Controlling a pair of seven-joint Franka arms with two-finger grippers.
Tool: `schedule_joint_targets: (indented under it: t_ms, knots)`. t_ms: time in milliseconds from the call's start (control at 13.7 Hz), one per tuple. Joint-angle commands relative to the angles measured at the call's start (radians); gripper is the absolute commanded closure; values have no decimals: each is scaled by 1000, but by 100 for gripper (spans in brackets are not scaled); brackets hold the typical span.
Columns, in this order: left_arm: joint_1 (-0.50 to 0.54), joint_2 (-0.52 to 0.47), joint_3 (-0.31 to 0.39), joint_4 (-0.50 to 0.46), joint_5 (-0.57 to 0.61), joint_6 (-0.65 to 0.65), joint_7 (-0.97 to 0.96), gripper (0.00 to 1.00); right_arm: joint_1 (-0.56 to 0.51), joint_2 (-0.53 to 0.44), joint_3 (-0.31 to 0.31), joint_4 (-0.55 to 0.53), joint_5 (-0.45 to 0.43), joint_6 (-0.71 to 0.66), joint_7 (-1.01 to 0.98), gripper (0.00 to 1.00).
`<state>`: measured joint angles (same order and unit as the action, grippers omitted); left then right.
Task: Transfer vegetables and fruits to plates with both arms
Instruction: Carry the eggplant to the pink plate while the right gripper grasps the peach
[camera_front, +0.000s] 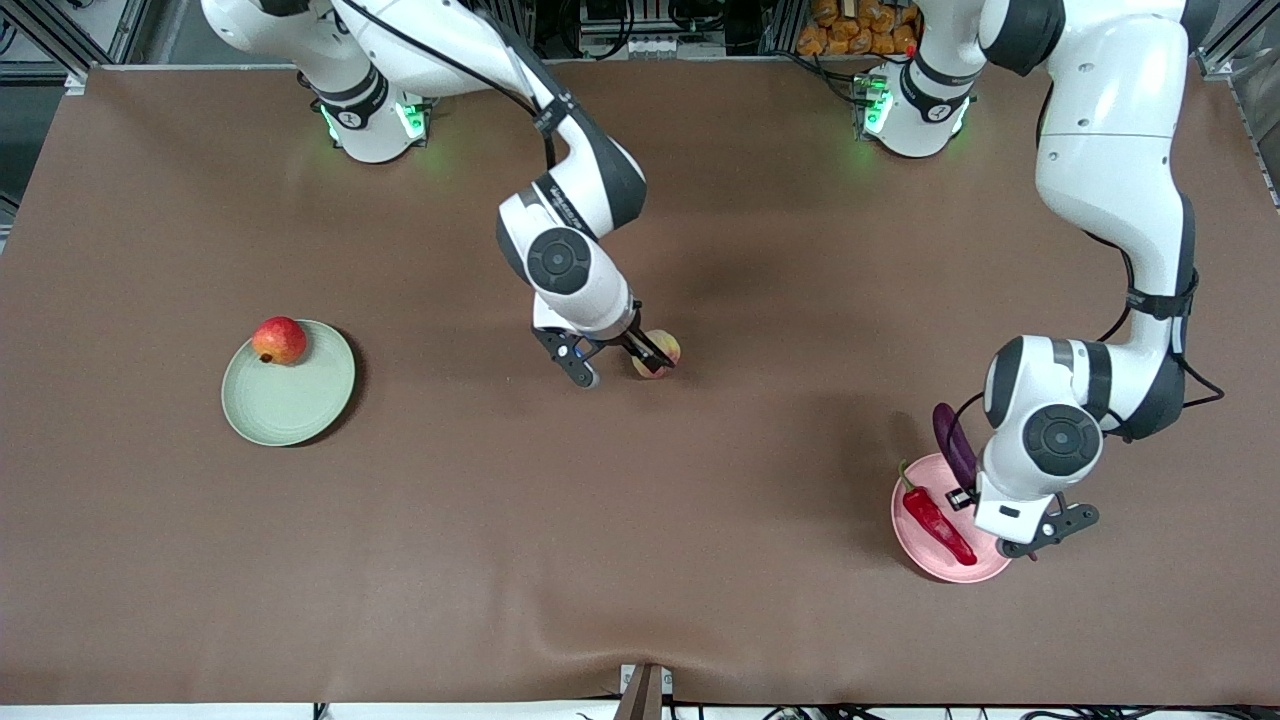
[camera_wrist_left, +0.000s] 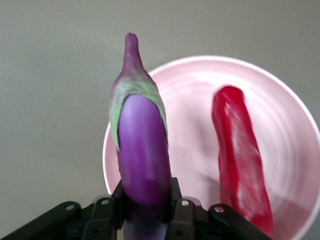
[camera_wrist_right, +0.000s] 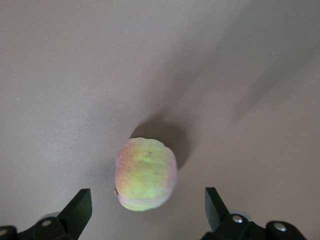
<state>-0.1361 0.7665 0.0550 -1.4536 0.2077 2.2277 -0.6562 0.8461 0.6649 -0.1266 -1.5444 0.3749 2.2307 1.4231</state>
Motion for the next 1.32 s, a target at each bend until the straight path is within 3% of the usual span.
schedule_joint_targets:
  t_ms: [0,220,513,659,733,806,879,1099,1245]
  knots:
    - [16,5,-11,12,-108,35,-3,100,25,48,-15,43,19,46,46,0]
    - [16,20,-9,12,-172,62,-7,100,45,71,-15,44,7,63,57,0]
    - [15,37,-7,7,-163,92,-5,100,88,104,-16,41,-2,101,56,0]
    - [19,47,-7,7,-171,105,-5,100,88,123,-16,38,-54,133,51,0]
    - [27,48,-7,9,-172,109,-5,100,85,128,-16,40,-77,133,46,22]
    - [32,48,-7,9,-174,109,-5,100,84,128,-16,43,-85,133,42,82]
    - [35,47,-7,10,-174,109,-5,100,73,124,-16,44,-85,124,42,100]
    - [50,47,-7,13,-174,112,0,100,9,95,-22,102,-85,-53,-5,100]
    - [53,48,-7,12,-174,128,0,100,-77,88,-25,196,-93,-300,-151,100]
